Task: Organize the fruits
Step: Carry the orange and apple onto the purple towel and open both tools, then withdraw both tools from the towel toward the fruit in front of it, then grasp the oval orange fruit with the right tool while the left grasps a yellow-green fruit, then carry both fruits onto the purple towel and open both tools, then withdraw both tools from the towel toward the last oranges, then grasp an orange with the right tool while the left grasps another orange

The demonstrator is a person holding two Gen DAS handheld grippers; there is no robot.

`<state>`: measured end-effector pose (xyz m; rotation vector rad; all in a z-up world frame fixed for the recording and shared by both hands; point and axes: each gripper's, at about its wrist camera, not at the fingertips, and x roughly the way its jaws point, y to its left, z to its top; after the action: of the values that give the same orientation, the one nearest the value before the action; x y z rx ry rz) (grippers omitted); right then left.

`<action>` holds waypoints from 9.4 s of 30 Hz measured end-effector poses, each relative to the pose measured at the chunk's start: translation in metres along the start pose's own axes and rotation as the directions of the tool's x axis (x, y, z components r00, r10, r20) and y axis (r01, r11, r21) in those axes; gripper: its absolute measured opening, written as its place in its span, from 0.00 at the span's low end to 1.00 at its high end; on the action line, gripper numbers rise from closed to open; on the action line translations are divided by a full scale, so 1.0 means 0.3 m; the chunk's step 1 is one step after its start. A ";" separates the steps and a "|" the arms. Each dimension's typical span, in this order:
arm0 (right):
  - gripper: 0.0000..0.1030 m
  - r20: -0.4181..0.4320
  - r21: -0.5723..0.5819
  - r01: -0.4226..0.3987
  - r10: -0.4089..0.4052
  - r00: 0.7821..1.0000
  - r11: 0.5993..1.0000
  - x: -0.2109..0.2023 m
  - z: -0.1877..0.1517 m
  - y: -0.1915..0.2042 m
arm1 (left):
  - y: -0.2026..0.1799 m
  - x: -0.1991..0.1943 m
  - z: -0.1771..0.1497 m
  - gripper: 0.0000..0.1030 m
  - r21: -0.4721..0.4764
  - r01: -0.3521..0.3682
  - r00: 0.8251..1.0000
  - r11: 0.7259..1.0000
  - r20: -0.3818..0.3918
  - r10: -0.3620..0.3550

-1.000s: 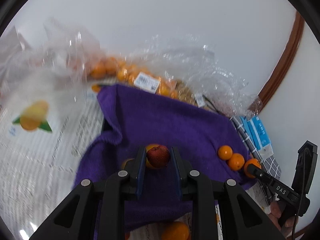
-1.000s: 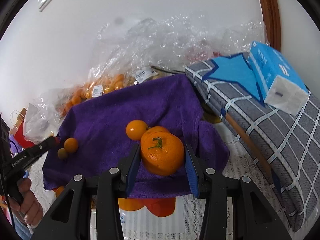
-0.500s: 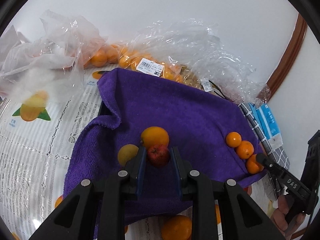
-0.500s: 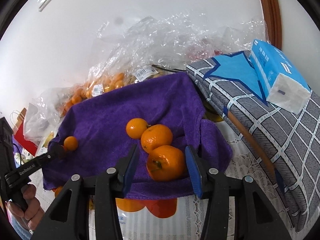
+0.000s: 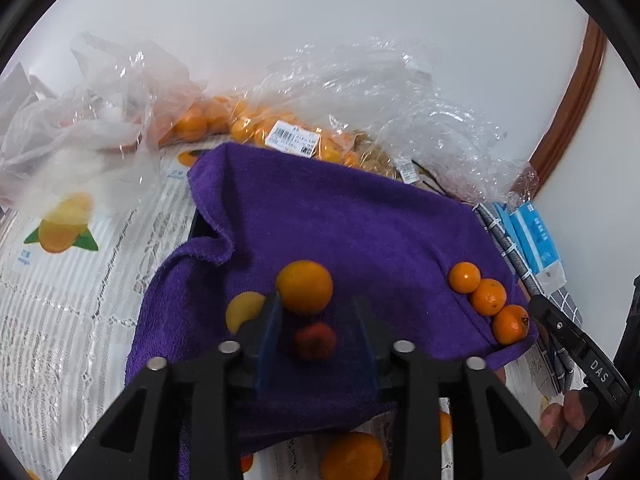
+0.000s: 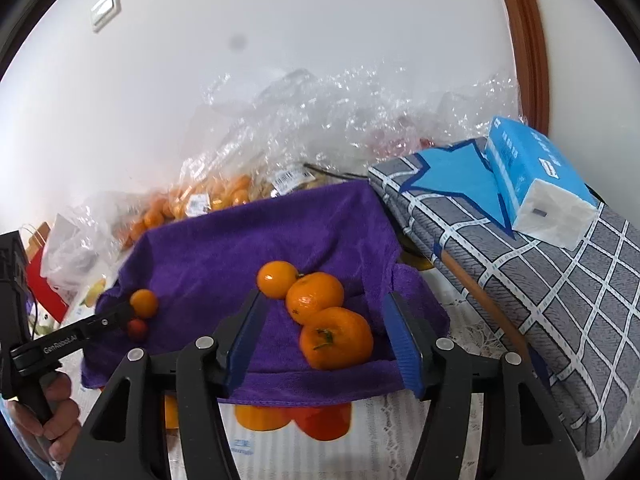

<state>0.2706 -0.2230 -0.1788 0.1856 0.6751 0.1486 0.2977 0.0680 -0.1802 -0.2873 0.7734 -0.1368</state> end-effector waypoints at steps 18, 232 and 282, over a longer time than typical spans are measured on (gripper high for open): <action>0.64 -0.049 -0.063 0.022 -0.025 0.998 0.998 -0.246 -0.177 0.158 | -0.024 -0.150 0.016 0.43 0.067 -0.062 0.967 0.996 0.251 0.043; 0.41 -0.091 -0.160 -0.039 0.024 0.996 0.986 0.089 -0.041 0.201 | 0.041 -0.072 -0.018 0.23 -0.007 -0.021 1.000 1.000 0.022 0.021; 0.56 -0.268 -0.324 -0.162 0.073 0.961 0.932 -0.007 -0.307 0.513 | 0.306 -0.364 -0.277 0.41 -0.020 -0.138 0.986 0.990 0.088 0.139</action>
<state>0.1989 -0.0625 -0.2145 -0.1332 0.8804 0.4089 0.1632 0.1632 -0.1916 -0.2498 0.7034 0.0123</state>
